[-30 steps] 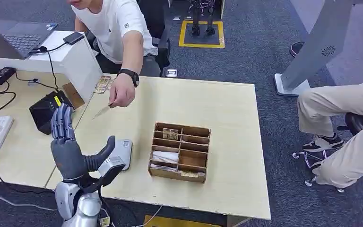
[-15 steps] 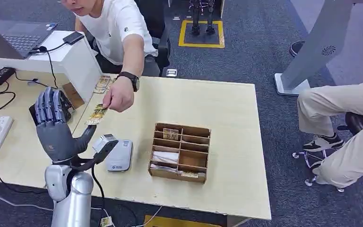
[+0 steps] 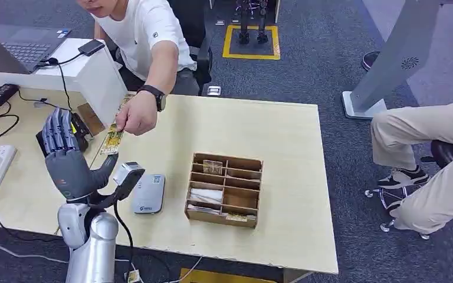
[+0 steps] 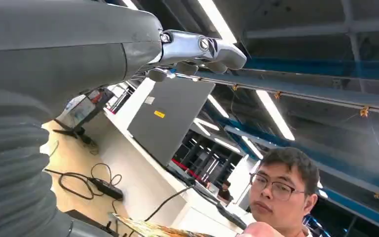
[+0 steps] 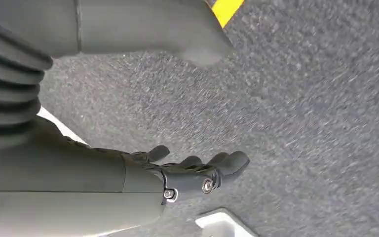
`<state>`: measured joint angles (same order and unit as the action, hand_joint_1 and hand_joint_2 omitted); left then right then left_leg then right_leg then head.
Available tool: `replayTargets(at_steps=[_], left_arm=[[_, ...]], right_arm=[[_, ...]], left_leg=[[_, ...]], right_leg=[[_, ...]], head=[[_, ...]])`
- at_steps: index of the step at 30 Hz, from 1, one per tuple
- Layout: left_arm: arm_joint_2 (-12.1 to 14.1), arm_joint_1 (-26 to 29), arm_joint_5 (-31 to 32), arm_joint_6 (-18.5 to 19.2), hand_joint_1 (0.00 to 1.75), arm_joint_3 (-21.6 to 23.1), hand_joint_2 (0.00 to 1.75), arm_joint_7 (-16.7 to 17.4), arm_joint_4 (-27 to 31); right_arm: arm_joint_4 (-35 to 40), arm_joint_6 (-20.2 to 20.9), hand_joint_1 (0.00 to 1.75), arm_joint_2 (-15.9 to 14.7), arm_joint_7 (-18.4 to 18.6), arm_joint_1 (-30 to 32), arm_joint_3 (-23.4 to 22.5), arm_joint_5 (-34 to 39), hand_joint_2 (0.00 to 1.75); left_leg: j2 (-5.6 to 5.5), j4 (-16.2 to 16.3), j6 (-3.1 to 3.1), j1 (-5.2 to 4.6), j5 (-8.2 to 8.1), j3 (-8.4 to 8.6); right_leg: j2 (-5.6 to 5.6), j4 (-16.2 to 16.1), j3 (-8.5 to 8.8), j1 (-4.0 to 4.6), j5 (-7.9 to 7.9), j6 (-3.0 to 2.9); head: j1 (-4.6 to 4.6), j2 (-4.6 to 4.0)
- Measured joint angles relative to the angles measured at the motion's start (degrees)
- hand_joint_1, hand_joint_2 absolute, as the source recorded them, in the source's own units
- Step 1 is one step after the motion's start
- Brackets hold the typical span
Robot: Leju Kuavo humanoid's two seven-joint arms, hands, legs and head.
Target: Pass the card to the sensor for recognition and then transmit it.
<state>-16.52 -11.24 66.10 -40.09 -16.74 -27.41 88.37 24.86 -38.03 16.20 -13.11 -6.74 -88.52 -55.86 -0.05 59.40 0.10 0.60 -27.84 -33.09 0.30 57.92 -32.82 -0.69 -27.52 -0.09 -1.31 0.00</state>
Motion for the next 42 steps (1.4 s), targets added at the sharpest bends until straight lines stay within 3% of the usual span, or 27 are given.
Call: replayTargets(at_steps=[15,16,17,31,37,42], left_arm=[[-0.04,-0.18,-1.75,0.0,0.0,0.81,1.75,-0.53,-0.02],[-0.04,-0.19,-1.84,0.0,0.26,0.83,1.75,-0.55,-0.04],[-0.04,-0.21,-1.84,0.0,1.75,0.92,1.75,-0.55,-0.07],[-0.07,-0.39,-3.63,0.0,1.75,1.79,1.75,-4.29,-0.22],[-0.09,-0.44,-7.01,0.0,1.75,2.1,1.75,-9.52,-0.04],[-0.09,-0.44,-9.6,0.0,1.75,2.1,1.75,-11.96,0.83]], right_arm=[[6.97,0.0,0.0,1.83,1.62,0.17,-0.02,1.81,1.75],[7.03,-0.02,0.0,1.86,1.62,0.18,-0.02,1.81,1.75],[7.12,0.0,0.0,1.86,1.62,0.17,-0.02,1.81,1.75],[7.25,-0.02,0.0,1.96,1.22,0.18,-0.02,2.99,1.75],[7.21,-0.02,0.0,1.99,1.18,0.18,-0.04,2.47,1.75],[7.19,-0.02,0.0,1.99,1.18,0.21,-0.04,1.72,1.75]], left_leg=[[0.05,0.0,0.0,-0.01,0.0,0.0],[0.05,0.0,0.0,-0.01,0.0,0.0],[0.06,0.0,0.0,-0.01,0.0,0.0],[0.08,0.0,0.0,-0.01,-0.01,-0.02],[0.08,0.0,0.0,-0.01,0.0,-0.02],[0.07,0.0,0.0,-0.01,0.0,-0.02]], right_leg=[[0.04,0.0,-0.03,0.0,0.0,0.0],[0.05,0.0,-0.04,0.0,0.0,0.0],[0.05,0.0,-0.04,0.0,0.0,0.0],[0.07,0.0,-0.05,0.0,0.0,0.0],[0.07,0.0,-0.03,0.0,0.0,0.0],[0.07,0.01,-0.03,0.0,0.0,0.0]], head=[[-0.02,0.0],[-0.04,0.0],[-0.04,0.0],[-0.04,0.0],[-0.04,0.0],[-0.04,0.0]])
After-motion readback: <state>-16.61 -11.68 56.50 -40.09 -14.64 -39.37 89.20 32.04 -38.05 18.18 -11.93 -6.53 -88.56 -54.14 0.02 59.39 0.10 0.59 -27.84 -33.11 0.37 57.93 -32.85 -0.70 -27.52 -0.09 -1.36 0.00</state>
